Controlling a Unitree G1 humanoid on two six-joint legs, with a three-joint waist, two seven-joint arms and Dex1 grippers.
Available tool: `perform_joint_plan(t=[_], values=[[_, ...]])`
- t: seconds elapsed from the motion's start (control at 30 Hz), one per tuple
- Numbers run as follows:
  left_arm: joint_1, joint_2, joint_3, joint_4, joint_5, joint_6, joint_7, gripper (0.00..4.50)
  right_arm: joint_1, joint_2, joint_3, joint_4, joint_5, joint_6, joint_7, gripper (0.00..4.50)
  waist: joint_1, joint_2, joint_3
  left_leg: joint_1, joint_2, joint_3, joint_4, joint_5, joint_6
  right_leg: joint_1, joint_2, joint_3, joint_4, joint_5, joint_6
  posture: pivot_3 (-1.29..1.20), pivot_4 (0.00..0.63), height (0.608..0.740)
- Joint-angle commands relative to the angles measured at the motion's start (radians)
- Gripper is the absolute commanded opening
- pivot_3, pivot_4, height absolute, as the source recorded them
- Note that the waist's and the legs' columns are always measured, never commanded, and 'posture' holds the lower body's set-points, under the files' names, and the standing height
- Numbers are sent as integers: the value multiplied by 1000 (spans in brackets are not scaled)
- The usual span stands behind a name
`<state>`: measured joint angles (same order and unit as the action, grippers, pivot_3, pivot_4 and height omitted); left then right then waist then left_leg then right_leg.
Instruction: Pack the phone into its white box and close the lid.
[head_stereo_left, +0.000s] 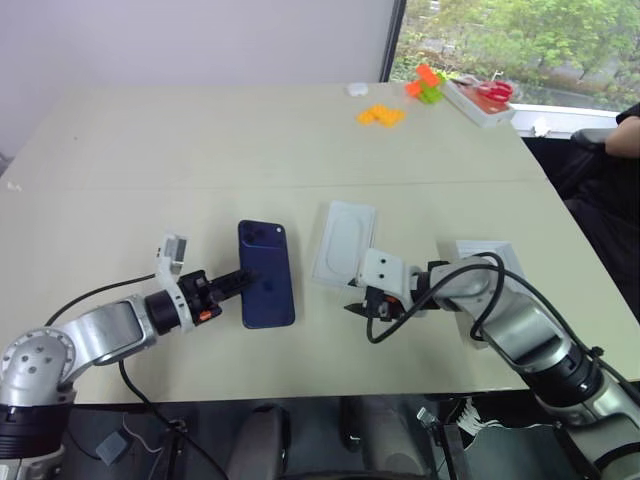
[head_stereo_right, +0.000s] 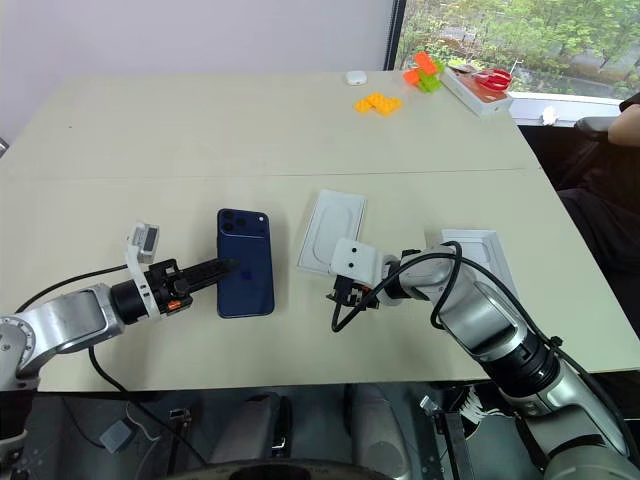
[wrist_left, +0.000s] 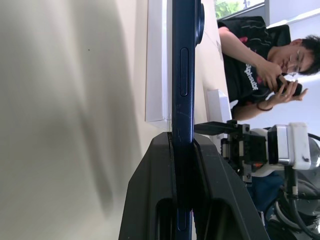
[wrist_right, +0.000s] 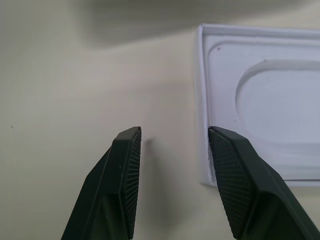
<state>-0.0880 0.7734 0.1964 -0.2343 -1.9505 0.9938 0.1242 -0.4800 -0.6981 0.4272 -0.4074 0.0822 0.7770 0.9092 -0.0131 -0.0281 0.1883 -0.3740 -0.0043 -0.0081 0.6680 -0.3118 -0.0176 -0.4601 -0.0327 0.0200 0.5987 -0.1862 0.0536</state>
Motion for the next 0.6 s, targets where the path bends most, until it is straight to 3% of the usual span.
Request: perform_joint_plan(t=[0.03, 0.07, 0.3, 0.47, 0.6], values=[[-16, 3, 12, -18, -17, -17, -20, 0, -2, -12, 3, -2, -16, -25, 0, 339, 1, 0, 0, 0, 0, 0, 0, 0, 0, 0, 0, 0, 0, 0, 0, 0, 150, 726], [-15, 2, 12, -18, -19, -19, -18, 0, -1, -13, 2, -2, -18, -28, 1, 24, 1, 0, 0, 0, 0, 0, 0, 0, 0, 0, 0, 0, 0, 0, 0, 0, 150, 726], [-20, -3, 38, -11, -22, -30, -23, 0, 28, -74, -18, -69, -14, -113, 62, 24, 2, 0, 0, 0, 0, 0, 0, 0, 0, 0, 0, 0, 0, 0, 0, 0, 150, 726], [-40, -5, 42, -15, -22, -29, -23, 0, 136, -187, -75, -214, 74, -161, 170, 24, 5, 0, 0, 0, 0, -1, 0, 0, 0, 1, 0, -1, 0, 2, 3, 0, 150, 726], [-73, -29, 18, -33, -22, -28, -9, 0, 196, -215, -88, -263, 81, -159, 164, 24, 2, -1, 0, 1, 0, 0, 1, 0, 0, 2, 0, 0, 0, 1, 2, 0, 150, 726]])
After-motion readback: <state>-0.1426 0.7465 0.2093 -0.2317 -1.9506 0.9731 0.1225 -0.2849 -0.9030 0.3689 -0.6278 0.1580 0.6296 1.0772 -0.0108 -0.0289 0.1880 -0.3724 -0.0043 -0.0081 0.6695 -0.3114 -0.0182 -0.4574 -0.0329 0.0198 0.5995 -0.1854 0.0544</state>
